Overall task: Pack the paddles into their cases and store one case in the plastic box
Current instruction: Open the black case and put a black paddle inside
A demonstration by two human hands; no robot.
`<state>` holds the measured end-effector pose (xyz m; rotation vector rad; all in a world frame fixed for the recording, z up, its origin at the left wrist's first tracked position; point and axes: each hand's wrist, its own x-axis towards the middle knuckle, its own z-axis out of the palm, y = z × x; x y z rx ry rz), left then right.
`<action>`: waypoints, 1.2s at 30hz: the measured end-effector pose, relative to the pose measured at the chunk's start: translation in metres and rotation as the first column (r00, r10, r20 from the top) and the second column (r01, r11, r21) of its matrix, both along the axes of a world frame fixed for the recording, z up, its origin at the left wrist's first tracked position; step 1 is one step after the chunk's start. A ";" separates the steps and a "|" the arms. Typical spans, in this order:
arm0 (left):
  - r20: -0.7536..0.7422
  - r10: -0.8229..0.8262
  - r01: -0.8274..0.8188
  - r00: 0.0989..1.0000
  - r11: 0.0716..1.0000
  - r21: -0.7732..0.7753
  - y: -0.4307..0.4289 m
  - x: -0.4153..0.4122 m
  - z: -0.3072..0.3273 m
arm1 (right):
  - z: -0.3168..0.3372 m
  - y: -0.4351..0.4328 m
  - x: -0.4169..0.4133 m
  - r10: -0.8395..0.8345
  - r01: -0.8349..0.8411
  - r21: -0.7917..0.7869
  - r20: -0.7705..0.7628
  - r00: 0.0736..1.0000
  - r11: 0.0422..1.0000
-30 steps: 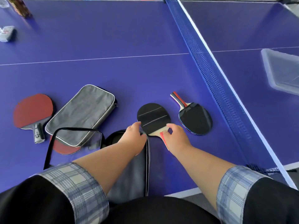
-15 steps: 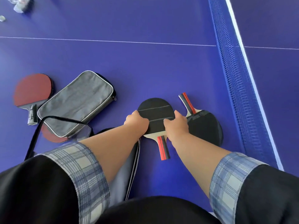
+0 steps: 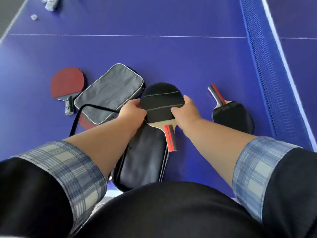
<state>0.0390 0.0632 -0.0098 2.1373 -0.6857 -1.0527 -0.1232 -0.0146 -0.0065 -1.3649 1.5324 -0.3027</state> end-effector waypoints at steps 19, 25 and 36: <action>0.032 -0.438 0.425 0.899 0.886 0.184 0.111 0.049 -0.047 | -0.045 0.162 0.025 0.020 0.000 0.075 -0.261 0.965 0.997; 0.094 -0.492 0.442 0.865 0.838 0.320 0.109 0.041 -0.050 | -0.049 0.166 0.031 0.224 -0.211 0.080 -0.455 0.862 0.974; 0.192 -0.250 0.224 0.949 0.964 0.145 0.108 0.052 0.008 | -0.009 0.126 0.082 0.376 -0.451 -0.107 -0.402 0.835 0.886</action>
